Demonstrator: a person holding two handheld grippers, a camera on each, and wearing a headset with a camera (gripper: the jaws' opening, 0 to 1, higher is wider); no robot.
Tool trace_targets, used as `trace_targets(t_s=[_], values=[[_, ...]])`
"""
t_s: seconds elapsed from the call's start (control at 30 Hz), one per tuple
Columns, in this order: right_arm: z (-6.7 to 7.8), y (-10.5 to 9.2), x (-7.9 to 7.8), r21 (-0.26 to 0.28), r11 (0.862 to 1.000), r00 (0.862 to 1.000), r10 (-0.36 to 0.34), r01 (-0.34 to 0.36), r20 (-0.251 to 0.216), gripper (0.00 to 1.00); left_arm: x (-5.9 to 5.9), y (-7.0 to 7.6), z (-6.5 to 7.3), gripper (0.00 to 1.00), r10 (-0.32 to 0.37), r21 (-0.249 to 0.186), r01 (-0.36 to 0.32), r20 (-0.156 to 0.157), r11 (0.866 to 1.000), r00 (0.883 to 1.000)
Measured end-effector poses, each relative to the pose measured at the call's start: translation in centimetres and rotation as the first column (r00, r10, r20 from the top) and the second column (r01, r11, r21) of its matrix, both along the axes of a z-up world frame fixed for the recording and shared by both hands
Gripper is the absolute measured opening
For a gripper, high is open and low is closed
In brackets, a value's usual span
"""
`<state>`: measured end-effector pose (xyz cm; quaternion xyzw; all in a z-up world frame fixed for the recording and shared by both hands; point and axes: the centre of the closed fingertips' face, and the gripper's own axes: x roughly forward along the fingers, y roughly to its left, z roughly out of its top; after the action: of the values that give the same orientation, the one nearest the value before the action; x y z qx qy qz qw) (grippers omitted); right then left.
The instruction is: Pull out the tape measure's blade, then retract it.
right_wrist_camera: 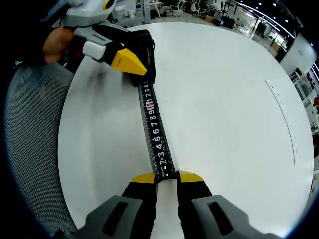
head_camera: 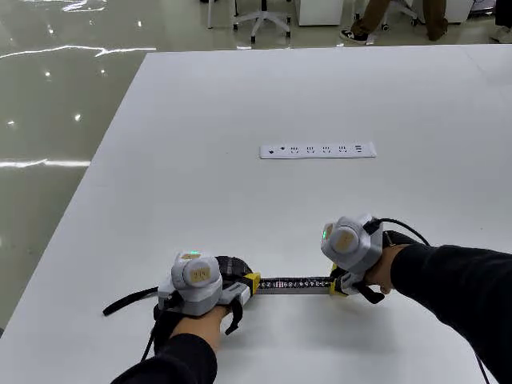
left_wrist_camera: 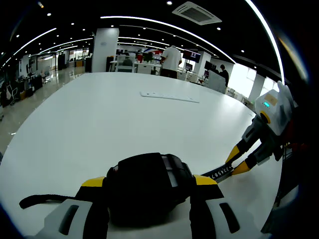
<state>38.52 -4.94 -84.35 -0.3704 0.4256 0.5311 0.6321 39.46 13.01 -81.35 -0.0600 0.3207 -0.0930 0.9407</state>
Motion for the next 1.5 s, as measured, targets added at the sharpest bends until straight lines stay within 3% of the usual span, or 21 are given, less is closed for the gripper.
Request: trace_targets(t_s=[1.5], values=[[-0.1, 2.3, -0.1, 0.023, 1.000, 1.000, 0.013, -0.014, 0.003, 0.11, 0.0, 0.1, -0.1, 0.62, 0.004, -0.006, -0.004, -0.003, 1.000, 1.000]])
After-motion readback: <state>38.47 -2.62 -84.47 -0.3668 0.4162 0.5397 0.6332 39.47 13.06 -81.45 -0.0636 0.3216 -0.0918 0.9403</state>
